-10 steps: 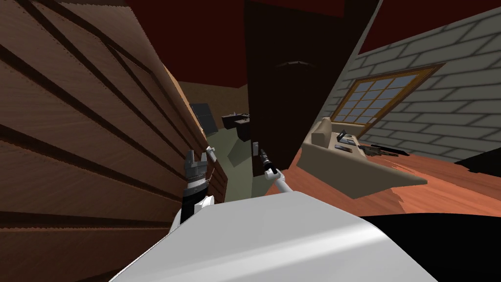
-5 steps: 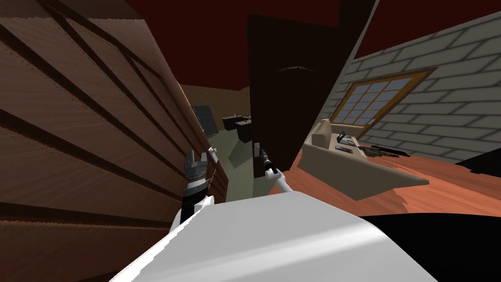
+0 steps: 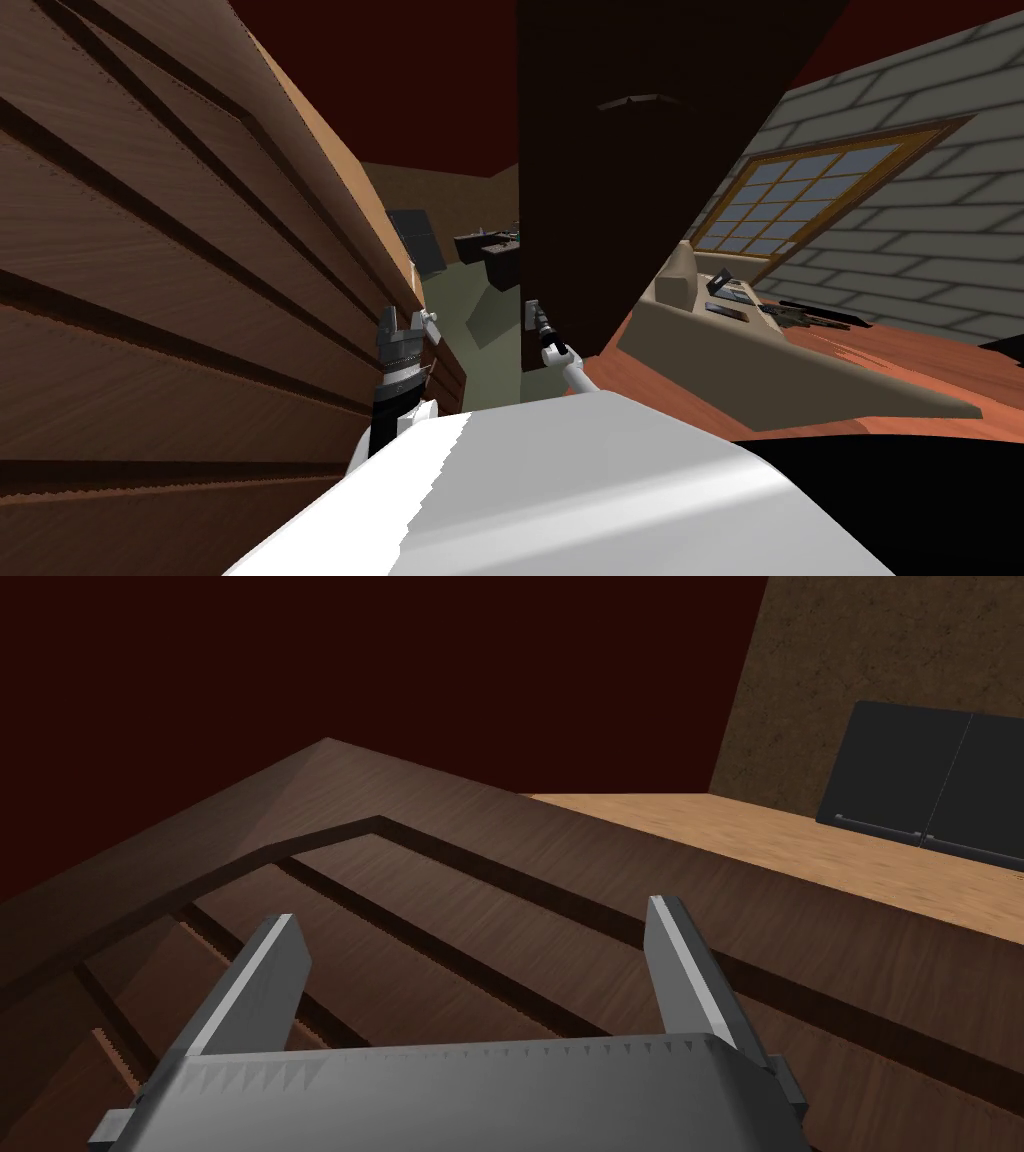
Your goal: Push the door open
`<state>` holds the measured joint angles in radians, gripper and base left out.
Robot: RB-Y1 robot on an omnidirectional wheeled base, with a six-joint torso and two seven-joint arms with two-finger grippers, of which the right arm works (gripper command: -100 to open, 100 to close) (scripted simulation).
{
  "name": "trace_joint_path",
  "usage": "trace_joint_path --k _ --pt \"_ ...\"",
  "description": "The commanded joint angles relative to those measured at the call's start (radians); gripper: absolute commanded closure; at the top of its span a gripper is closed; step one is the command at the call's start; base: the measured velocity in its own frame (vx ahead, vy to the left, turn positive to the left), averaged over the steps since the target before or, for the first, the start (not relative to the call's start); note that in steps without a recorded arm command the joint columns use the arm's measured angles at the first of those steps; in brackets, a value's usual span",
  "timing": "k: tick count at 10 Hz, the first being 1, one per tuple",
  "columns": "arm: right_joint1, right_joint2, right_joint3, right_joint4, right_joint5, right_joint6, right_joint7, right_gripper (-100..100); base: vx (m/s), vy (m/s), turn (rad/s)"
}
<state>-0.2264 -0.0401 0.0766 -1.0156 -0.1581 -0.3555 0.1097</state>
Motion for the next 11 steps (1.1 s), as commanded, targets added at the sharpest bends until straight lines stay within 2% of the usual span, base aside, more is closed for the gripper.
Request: trace_joint_path --k 1,2,7,11 --pt "0.0 0.0 0.0 0.0 0.0 0.0 0.0 -100 0.095 0.0 0.009" --pt "0.0 0.0 0.0 0.0 0.0 0.0 0.0 100 -0.012 0.001 -0.008" --pt "0.0 0.0 0.0 0.0 0.0 0.0 0.0 100 -0.019 -0.001 -0.001" --pt "-0.001 -0.012 0.015 0.006 0.003 0.002 -0.002 100 0.178 -0.009 -0.154"
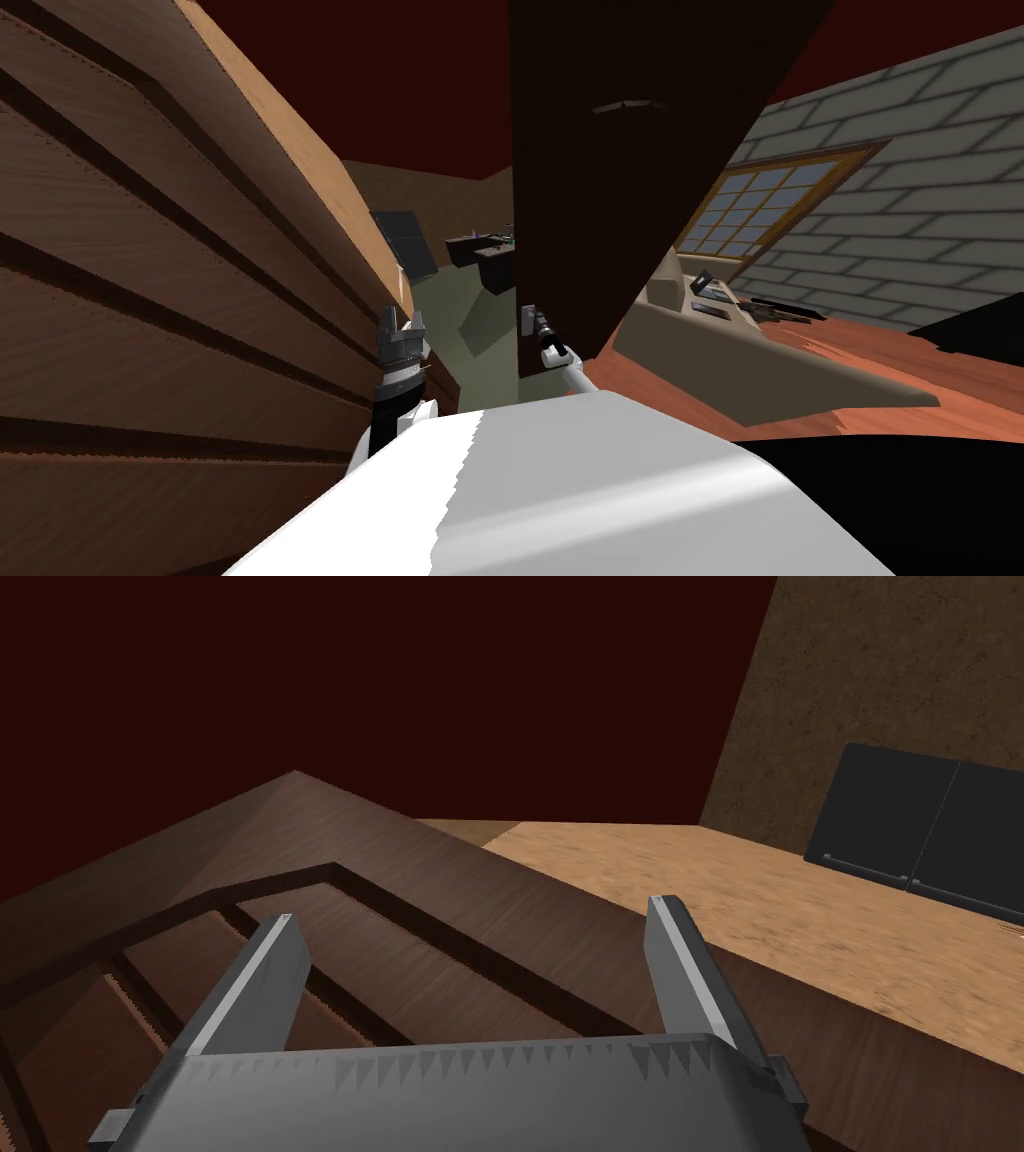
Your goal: Push the door open
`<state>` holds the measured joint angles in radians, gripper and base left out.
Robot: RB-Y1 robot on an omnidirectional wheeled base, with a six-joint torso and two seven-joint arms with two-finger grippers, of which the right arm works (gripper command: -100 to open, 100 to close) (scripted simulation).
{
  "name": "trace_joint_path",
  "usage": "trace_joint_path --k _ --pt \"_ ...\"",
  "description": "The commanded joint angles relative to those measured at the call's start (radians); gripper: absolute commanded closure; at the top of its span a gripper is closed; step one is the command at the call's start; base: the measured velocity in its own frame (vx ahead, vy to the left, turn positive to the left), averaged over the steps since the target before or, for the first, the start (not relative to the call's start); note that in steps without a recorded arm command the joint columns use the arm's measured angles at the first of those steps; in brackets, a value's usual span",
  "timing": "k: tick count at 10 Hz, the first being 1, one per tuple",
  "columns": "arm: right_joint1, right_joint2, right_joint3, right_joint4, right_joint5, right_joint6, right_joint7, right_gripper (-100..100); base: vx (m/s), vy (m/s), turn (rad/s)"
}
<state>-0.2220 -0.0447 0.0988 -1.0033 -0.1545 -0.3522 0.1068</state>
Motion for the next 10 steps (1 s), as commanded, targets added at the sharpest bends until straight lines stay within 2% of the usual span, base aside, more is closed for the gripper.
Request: trace_joint_path --k 1,2,5,9,10 --pt "-0.007 -0.011 -0.002 -0.005 0.0 -0.002 0.0 100 0.22 -0.025 -0.266" --pt "-0.004 -0.014 0.006 -0.005 0.002 0.0 0.008 -100 -0.02 0.012 -0.128" --pt "-0.001 -0.004 0.014 -0.012 0.005 0.006 0.018 -100 -0.229 0.007 -0.033" --pt "0.003 0.078 0.029 -0.026 0.011 0.016 0.038 -100 -0.238 0.014 -0.061" --pt "0.003 0.091 0.03 -0.027 0.011 0.017 0.039 -100 -0.127 0.001 -0.03"
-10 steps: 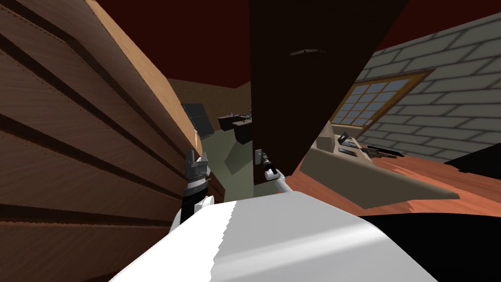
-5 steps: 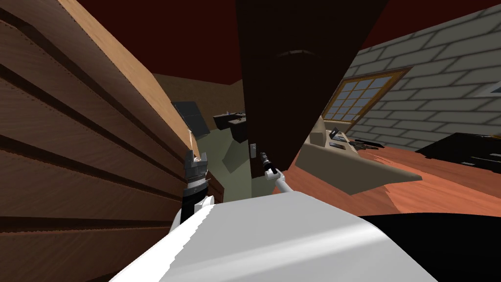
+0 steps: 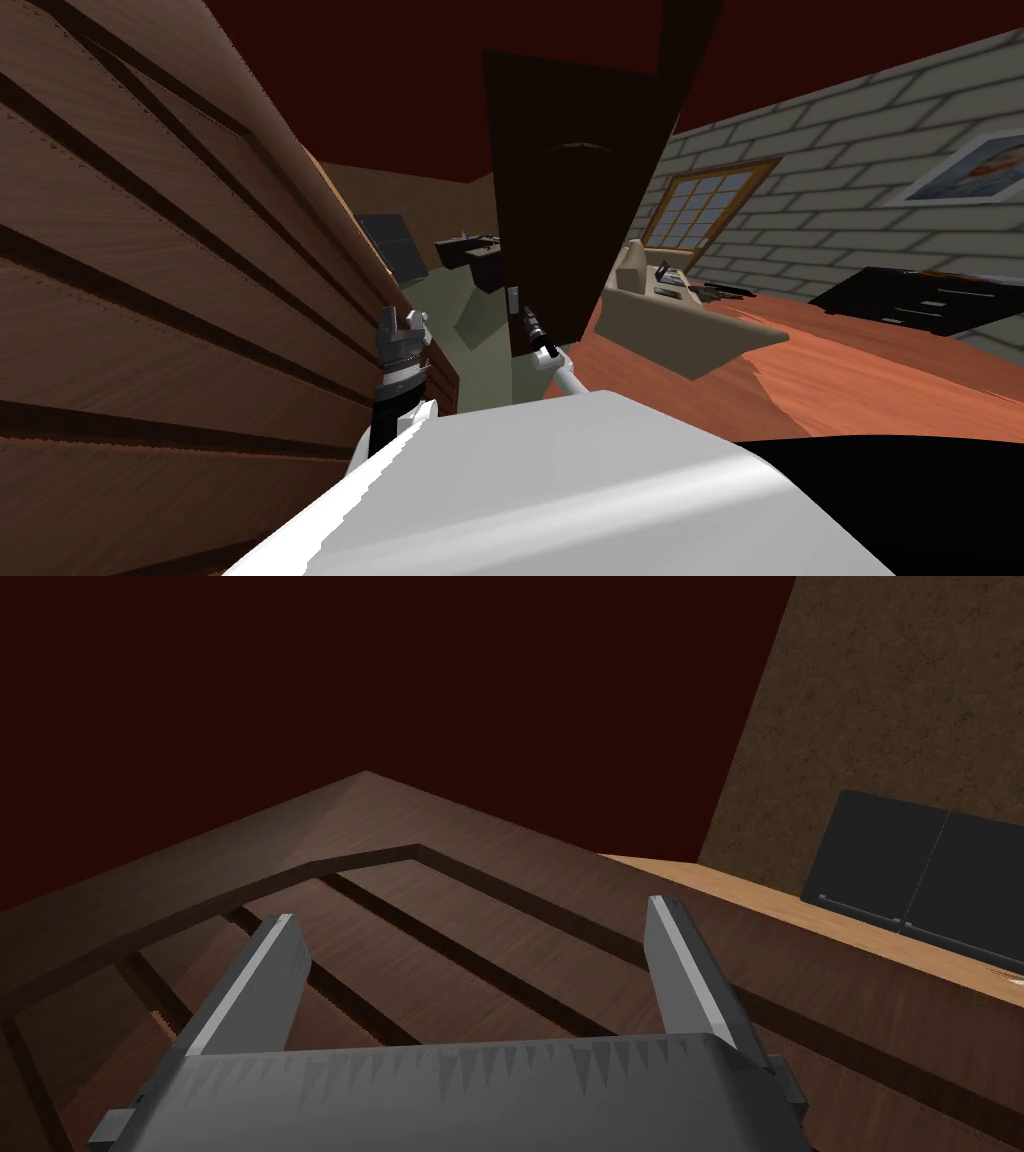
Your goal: Push the door open
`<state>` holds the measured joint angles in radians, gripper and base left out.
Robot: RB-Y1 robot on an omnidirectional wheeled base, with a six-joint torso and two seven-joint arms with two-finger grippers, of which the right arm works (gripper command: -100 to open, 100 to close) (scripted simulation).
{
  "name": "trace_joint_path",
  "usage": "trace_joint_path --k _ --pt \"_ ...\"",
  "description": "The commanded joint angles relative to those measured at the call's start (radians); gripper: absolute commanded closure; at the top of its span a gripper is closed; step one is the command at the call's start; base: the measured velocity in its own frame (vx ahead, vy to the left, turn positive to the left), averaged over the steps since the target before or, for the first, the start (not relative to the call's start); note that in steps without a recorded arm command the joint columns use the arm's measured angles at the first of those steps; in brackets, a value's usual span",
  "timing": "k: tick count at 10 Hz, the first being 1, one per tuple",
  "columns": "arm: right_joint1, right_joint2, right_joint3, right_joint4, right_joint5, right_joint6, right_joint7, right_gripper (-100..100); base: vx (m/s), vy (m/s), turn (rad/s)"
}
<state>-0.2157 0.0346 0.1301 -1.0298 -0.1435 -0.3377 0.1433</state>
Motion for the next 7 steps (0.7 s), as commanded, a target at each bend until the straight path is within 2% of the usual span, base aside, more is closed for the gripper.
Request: trace_joint_path --k 1,2,4,6,7 --pt "0.0 0.0 0.0 0.0 0.0 0.0 0.0 -100 -0.05 -0.001 -0.003" --pt "-0.002 -0.03 -0.003 0.005 0.0 -0.006 0.002 -100 0.118 0.018 0.022" --pt "-0.003 -0.051 -0.008 0.008 0.001 -0.011 0.005 -100 0.226 0.015 0.023" --pt "-0.005 -0.056 -0.012 0.012 0.001 -0.015 0.007 -100 0.234 0.009 0.021" --pt "-0.006 -0.053 -0.015 0.015 0.001 -0.019 0.009 -100 0.244 0.039 0.024"
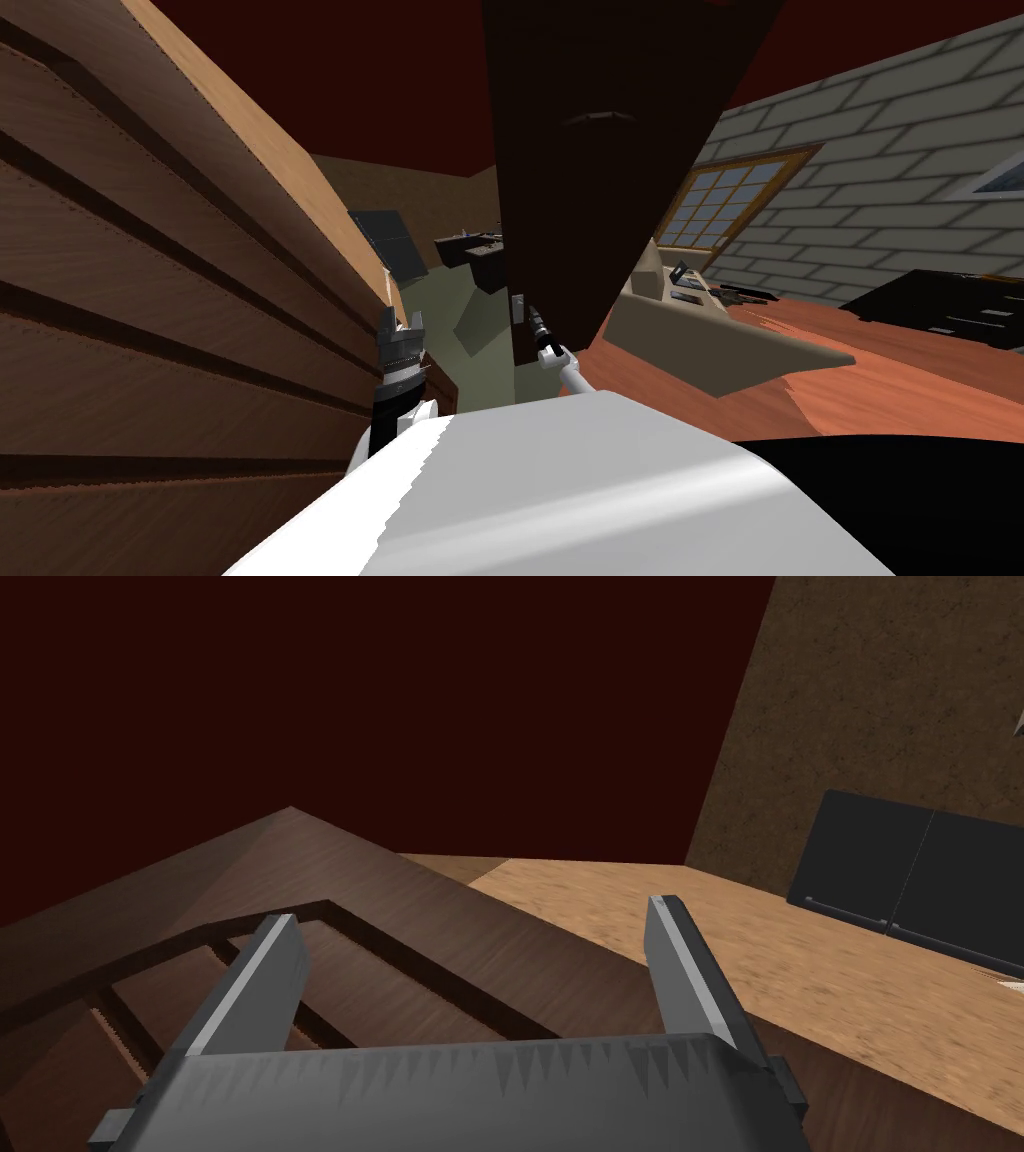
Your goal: Push the door open
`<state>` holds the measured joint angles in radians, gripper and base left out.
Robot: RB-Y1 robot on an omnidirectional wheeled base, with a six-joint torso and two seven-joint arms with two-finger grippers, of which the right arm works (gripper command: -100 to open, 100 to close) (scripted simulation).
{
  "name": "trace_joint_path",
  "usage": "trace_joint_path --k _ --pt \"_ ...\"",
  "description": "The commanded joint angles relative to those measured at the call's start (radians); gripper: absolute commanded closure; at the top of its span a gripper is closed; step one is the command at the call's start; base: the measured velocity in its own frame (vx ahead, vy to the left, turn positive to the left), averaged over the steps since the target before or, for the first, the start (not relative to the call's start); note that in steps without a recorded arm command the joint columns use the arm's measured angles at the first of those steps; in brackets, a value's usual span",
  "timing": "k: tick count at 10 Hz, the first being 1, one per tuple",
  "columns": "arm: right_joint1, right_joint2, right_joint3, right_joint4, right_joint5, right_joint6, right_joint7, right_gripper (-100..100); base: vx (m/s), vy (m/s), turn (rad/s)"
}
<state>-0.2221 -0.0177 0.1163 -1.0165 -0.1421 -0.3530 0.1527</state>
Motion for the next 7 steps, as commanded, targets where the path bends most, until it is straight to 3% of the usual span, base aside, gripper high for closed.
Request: trace_joint_path --k 1,4,5,6,7 --pt "-0.001 0.006 -0.003 0.003 0.0 -0.006 0.001 -100 0.239 0.023 0.018" --pt "-0.004 0.052 -0.01 0.01 0.001 -0.013 0.005 -100 0.215 0.041 0.02" --pt "-0.008 0.038 -0.008 0.015 -0.001 -0.015 0.001 -100 0.078 0.024 0.002" --pt "-0.008 0.038 -0.008 0.015 -0.001 -0.015 0.001 100 -0.007 -0.003 -0.004" --pt "-0.008 0.038 -0.008 0.015 -0.001 -0.015 0.001 100 -0.023 -0.011 0.001"
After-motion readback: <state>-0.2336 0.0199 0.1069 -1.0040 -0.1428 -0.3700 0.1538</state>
